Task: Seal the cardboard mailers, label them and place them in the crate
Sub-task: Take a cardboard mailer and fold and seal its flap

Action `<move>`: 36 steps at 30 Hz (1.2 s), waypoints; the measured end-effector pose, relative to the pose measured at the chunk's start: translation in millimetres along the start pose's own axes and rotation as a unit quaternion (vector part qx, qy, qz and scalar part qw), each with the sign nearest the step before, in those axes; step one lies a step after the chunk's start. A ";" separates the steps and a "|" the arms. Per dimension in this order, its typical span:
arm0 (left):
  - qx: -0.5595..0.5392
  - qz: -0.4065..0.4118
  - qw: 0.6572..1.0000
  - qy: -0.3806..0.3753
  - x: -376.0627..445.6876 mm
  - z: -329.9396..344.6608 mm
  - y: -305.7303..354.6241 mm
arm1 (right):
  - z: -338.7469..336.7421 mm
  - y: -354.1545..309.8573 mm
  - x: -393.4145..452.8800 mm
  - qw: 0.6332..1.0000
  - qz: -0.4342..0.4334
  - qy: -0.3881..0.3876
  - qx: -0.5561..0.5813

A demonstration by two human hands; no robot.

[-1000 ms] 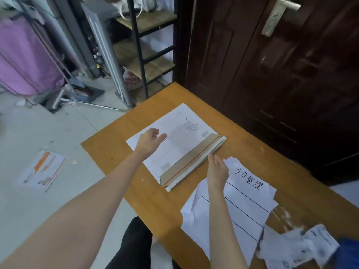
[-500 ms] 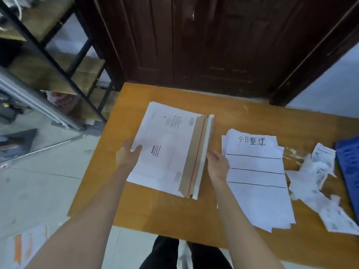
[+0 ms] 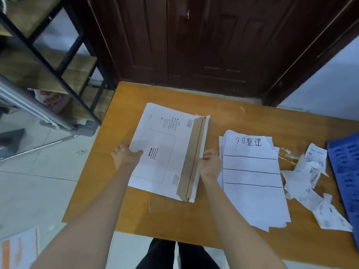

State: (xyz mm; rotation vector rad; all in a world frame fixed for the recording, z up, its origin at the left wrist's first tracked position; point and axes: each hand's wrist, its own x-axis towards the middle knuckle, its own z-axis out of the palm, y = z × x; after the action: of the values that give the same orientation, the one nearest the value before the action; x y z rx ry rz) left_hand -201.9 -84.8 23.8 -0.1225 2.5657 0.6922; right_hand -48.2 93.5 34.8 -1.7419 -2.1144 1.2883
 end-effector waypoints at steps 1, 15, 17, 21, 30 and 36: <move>0.007 -0.001 1.000 -0.011 0.8 0.4 -0.6 | -0.6 1.1 0.5 1.000 -0.003 0.001 0.000; 0.001 -0.002 1.000 0.007 -8.6 6.3 12.8 | -4.3 -1.2 -3.4 0.997 -0.072 0.022 -0.035; 0.039 -0.010 0.999 -0.003 -9.3 2.8 11.3 | -3.8 -0.1 -5.5 0.995 -0.081 0.031 -0.040; 0.035 -0.016 0.999 -0.031 -7.3 2.0 9.1 | -4.3 -3.5 -9.3 0.994 -0.095 0.045 -0.033; -0.008 -0.060 0.998 -0.019 -6.2 -0.6 7.6 | -3.2 -20.3 -17.1 0.983 -0.152 0.101 0.016; -0.104 -0.022 0.994 0.022 -3.3 -10.1 9.0 | -11.1 -23.0 -18.9 0.980 -0.115 0.109 0.118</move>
State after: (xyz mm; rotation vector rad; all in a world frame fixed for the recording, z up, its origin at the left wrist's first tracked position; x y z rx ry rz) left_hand -205.1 -82.1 37.2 -0.2634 2.5173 0.9495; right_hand -53.0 83.8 64.7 -1.4238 -1.8876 1.1706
